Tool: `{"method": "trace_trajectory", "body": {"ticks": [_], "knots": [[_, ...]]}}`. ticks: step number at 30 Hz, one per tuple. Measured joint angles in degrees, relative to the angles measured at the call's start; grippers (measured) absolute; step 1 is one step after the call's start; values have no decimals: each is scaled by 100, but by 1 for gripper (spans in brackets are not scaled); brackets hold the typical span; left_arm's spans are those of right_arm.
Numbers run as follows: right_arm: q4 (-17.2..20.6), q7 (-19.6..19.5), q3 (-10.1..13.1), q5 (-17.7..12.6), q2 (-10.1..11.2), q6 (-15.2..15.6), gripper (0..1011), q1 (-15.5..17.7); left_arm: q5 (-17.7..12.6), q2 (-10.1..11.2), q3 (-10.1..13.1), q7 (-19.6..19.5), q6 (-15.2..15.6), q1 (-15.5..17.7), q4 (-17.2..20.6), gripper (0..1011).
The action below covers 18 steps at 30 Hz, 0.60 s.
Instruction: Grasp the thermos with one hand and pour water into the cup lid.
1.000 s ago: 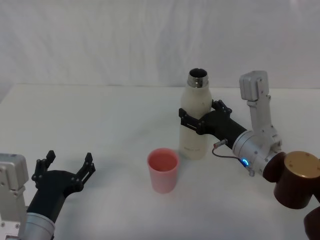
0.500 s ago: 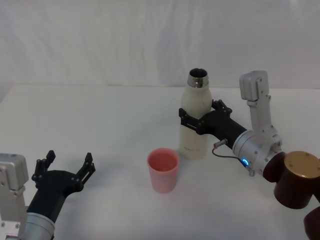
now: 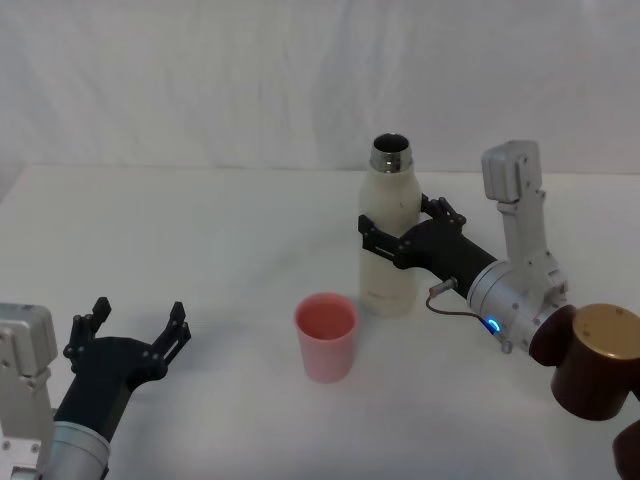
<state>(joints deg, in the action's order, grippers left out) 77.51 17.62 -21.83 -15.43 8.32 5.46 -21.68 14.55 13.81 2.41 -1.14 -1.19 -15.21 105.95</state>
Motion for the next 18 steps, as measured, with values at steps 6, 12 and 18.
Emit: {"method": "trace_trajectory", "body": {"ticks": [6,12,18], "knots": [[104,-41,3,-10,51,24,1001,80,-1,0,0,0,0,0,0,1001],[227,-75,18,-17,108,48,1001,165,-1,0,0,0,0,0,0,1001],[360,-123,34,-4,163,78,1001,273,0,0,0,0,0,0,0,1001]]}}
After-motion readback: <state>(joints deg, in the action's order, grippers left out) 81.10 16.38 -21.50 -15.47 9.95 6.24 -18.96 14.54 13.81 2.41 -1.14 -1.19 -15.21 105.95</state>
